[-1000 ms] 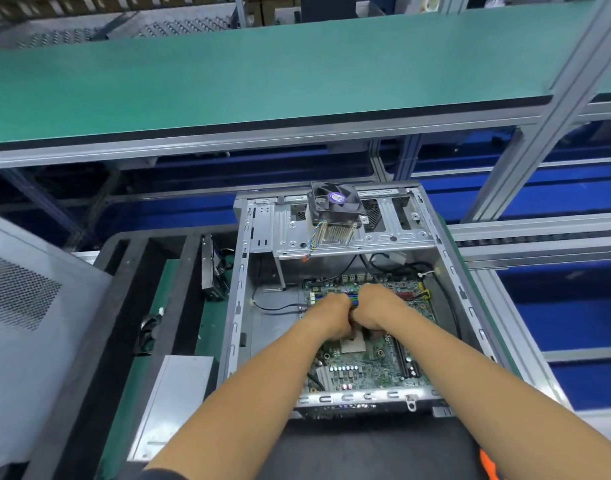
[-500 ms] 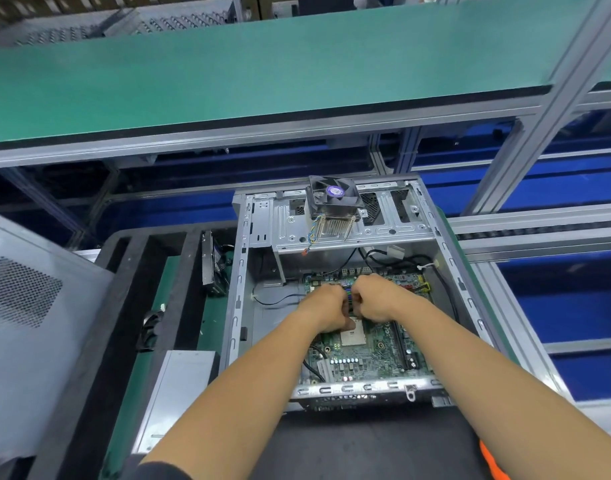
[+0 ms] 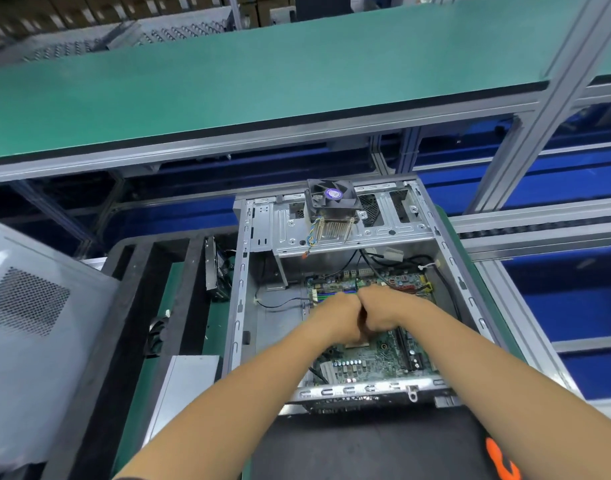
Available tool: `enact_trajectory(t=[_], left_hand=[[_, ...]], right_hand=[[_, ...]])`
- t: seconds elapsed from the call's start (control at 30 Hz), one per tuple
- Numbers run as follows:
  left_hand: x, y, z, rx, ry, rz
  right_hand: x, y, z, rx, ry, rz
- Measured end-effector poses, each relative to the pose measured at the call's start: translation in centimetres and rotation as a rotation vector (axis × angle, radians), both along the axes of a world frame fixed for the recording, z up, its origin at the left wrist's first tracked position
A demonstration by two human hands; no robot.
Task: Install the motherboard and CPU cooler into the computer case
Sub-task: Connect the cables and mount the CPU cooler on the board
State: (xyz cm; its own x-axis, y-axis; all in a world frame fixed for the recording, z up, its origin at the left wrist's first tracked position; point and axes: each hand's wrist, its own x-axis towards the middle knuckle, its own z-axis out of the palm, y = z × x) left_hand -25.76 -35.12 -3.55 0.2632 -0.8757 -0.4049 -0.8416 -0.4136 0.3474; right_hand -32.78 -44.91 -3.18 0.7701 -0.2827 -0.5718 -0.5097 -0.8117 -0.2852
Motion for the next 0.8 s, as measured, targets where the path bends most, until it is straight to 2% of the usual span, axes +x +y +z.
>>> enact_trajectory(t=[0.23, 0.43, 0.63, 0.8], left_hand=[[-0.2, 0.7, -1.7, 0.067, 0.074, 0.030], [0.2, 0.5, -2.2, 0.060, 0.138, 0.081], [1.0, 0.3, -2.4, 0.099, 0.196, 0.094], [1.3, 0.2, -2.1, 0.116, 0.220, 0.096]], right_hand=[[0.1, 1.0, -0.9, 0.027, 0.141, -0.002], [0.1, 0.8, -0.6, 0.059, 0.147, -0.020], [-0.1, -0.6, 0.3, 0.159, 0.076, -0.105], [0.1, 0.0, -0.4, 0.187, 0.204, -0.106]])
